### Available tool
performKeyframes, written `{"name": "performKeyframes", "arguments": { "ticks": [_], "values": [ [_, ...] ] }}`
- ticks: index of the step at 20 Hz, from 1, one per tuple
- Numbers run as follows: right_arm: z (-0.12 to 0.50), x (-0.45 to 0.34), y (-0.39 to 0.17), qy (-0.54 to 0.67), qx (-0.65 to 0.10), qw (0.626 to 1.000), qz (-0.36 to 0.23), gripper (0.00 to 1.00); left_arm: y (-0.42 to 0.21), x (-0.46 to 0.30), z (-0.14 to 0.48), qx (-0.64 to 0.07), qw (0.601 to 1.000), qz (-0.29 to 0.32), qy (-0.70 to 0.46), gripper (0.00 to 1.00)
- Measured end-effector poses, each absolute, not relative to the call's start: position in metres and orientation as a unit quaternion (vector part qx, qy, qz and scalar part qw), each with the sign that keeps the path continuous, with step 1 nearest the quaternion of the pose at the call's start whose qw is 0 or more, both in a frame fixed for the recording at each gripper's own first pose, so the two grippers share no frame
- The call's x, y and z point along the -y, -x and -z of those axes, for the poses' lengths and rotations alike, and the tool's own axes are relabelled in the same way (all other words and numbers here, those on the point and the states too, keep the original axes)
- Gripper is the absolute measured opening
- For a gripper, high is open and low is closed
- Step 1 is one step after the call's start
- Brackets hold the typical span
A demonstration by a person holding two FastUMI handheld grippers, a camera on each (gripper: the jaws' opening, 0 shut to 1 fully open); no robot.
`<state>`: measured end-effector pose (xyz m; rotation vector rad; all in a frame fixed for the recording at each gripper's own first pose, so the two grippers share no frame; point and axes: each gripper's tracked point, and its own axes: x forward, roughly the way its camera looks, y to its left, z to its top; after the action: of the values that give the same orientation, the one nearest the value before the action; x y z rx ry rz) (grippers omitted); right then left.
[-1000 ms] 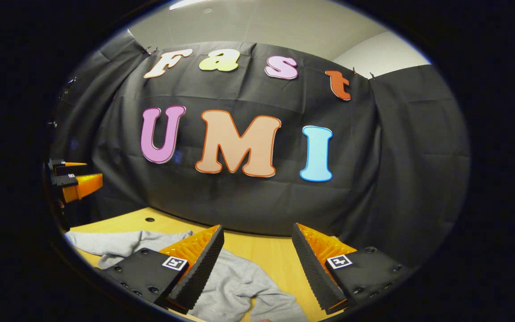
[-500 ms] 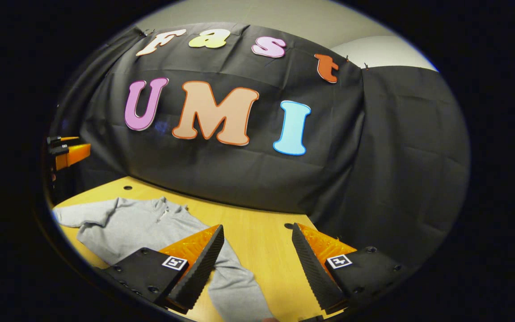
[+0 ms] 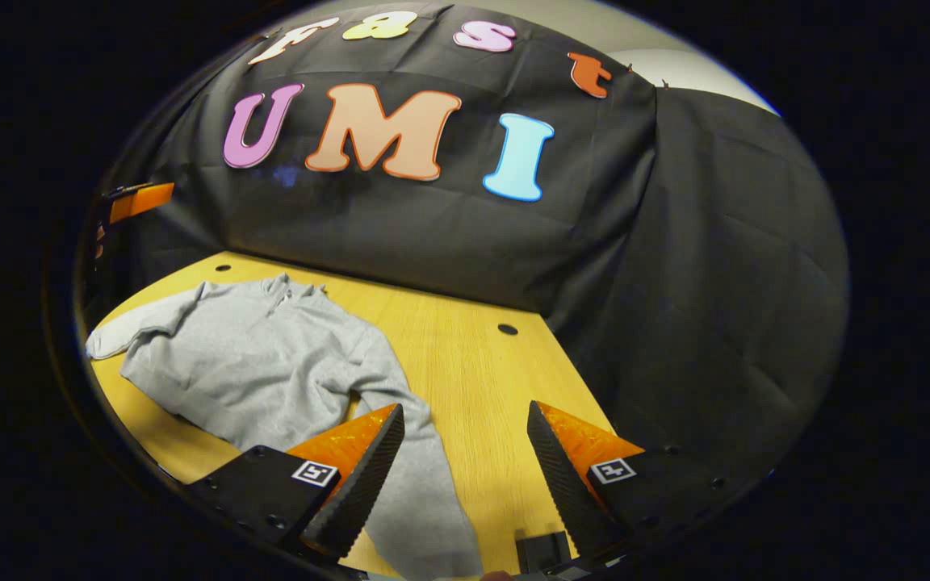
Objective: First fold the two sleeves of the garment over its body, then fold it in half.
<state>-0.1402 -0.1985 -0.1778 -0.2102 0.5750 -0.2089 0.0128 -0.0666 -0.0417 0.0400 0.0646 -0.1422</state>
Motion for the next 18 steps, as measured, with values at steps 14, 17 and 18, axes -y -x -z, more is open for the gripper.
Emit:
{"name": "performKeyframes", "arguments": {
  "ticks": [14,17,18],
  "values": [
    [0.304,0.203,0.254,-0.016,-0.482,0.869,0.107,0.99,-0.015,0.071,0.044,-0.037,0.997,0.065,-0.021,0.96],
    [0.315,0.204,0.261,-0.063,-0.500,0.855,0.120,0.98,-0.016,0.070,0.047,-0.042,0.997,0.063,-0.021,0.96],
    [0.320,0.204,0.264,-0.073,-0.506,0.850,0.125,0.98,-0.016,0.070,0.047,-0.042,0.997,0.064,-0.023,0.96]
  ]
}}
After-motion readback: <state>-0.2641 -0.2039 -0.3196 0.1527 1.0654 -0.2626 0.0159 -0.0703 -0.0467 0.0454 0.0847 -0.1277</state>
